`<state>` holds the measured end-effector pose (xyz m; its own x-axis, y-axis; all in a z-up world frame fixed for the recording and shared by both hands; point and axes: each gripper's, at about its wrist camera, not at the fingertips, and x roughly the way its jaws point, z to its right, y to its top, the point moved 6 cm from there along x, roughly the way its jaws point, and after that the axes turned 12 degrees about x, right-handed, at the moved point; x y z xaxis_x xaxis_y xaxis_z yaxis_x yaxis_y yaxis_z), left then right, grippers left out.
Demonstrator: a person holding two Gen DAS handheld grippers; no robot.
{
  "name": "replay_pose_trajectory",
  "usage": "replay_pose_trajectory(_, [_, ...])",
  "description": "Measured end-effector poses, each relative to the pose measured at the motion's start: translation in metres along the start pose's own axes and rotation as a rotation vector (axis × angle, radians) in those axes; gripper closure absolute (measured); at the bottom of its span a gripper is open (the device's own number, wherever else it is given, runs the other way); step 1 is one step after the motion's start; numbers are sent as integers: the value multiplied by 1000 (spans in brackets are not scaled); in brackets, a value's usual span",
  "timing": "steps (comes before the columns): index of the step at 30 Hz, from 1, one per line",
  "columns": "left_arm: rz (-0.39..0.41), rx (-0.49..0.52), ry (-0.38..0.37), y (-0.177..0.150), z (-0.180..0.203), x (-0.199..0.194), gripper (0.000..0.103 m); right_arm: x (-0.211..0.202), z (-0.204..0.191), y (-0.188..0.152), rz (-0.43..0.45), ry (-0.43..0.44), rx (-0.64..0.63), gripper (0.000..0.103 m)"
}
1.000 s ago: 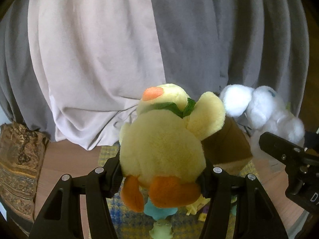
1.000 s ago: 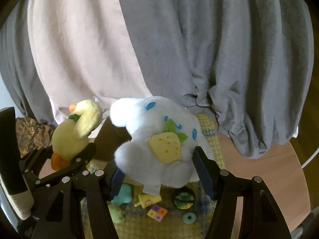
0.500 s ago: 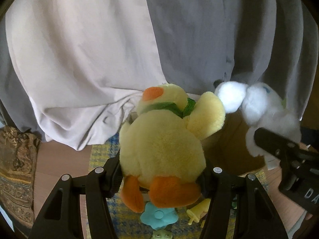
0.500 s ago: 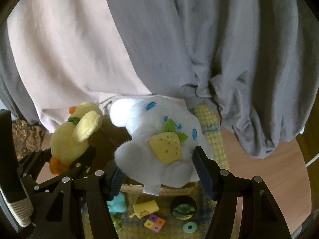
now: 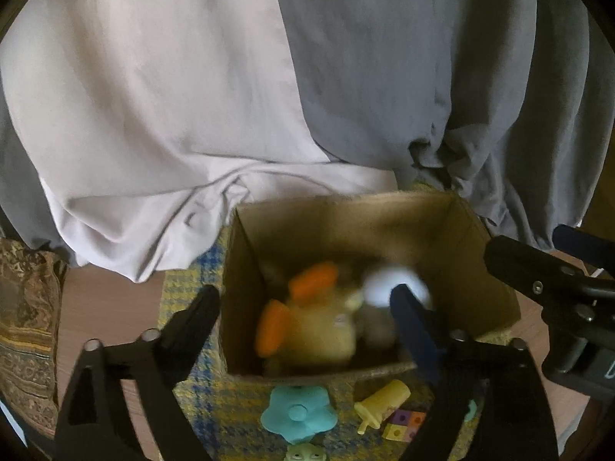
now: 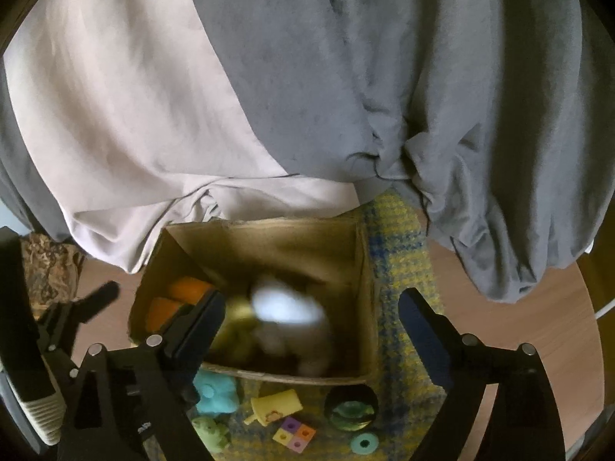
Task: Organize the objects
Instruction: 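Lower both plushes into the cardboard box and open both tools, then withdraw both tools from the box toward the remaining toys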
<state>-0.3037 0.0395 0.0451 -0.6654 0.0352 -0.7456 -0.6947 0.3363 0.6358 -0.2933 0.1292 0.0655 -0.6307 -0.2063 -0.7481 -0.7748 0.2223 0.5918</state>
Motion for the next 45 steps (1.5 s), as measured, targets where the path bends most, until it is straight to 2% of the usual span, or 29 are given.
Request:
replay_pose_trajectory(5, [-9,-33,-7,-1,-3,-2,8,-2,8,-2,-7,8,29,10])
replay_pose_trajectory(17, [-16,-52,58,-14,-5,-9,4,-18,22,-10,33,-21,58,9])
replay_pose_trajectory(26, [-33,-54,94,-39,-3,-19,3,-41,26,-27,103,-30,48,8])
replay_pose_trajectory(34, [5,-64,148,-56,-1,-40,3,-50,34,-44,111,-15,70,7])
replay_pose_trajectory(45, [20,-70,173,-86,9,-51,3,-54,45,-75,110,-26,66,7])
